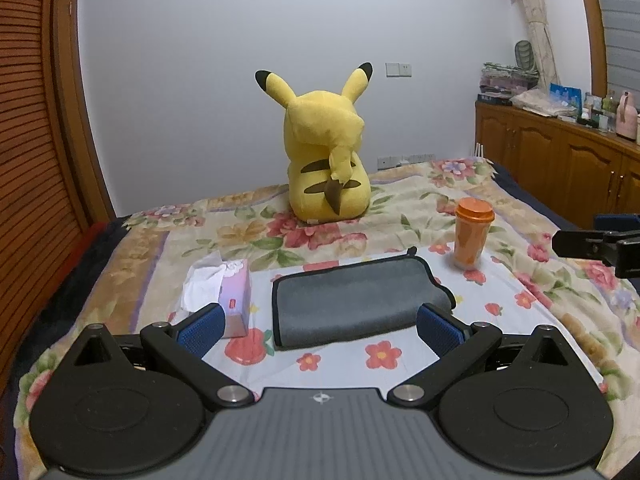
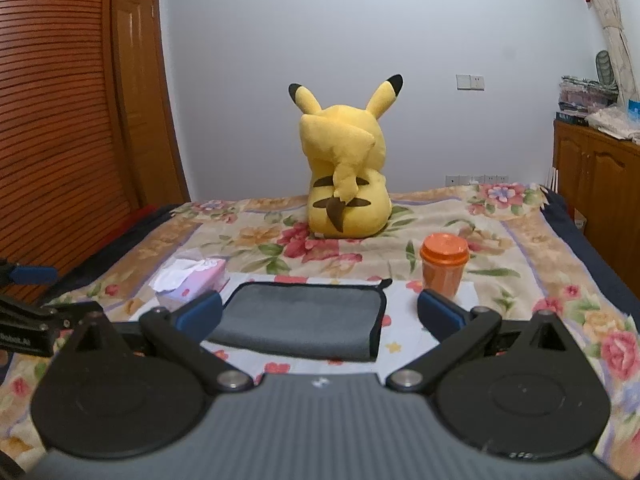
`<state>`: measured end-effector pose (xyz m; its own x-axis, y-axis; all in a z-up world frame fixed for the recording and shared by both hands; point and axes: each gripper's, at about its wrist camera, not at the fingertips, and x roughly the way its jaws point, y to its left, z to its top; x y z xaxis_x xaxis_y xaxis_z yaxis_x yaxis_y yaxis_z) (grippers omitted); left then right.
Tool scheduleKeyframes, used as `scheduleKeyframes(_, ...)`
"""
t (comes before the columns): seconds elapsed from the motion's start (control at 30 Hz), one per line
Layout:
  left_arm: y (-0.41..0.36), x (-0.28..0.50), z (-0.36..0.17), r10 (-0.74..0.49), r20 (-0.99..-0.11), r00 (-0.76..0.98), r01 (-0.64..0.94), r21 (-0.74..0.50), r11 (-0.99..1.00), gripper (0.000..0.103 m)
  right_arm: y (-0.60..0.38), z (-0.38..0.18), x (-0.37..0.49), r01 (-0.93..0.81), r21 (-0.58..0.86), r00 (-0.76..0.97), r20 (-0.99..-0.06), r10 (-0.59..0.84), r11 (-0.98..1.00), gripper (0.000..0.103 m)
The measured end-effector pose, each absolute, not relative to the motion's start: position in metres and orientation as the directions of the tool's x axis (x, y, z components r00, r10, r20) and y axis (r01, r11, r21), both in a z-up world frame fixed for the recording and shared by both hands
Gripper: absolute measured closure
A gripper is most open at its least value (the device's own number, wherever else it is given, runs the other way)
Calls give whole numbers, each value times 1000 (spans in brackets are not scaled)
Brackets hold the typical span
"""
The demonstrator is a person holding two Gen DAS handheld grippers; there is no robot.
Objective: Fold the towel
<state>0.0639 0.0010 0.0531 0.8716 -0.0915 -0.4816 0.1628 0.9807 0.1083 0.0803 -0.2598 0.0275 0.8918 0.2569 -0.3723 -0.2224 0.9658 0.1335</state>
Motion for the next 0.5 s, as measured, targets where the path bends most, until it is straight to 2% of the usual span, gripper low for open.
scheduleKeyframes(0.5, 0, 40, 17, -98, -515, 852, 146, 55, 988, 0, -258, -7, 55, -187, 153, 878, -416, 235, 970, 0)
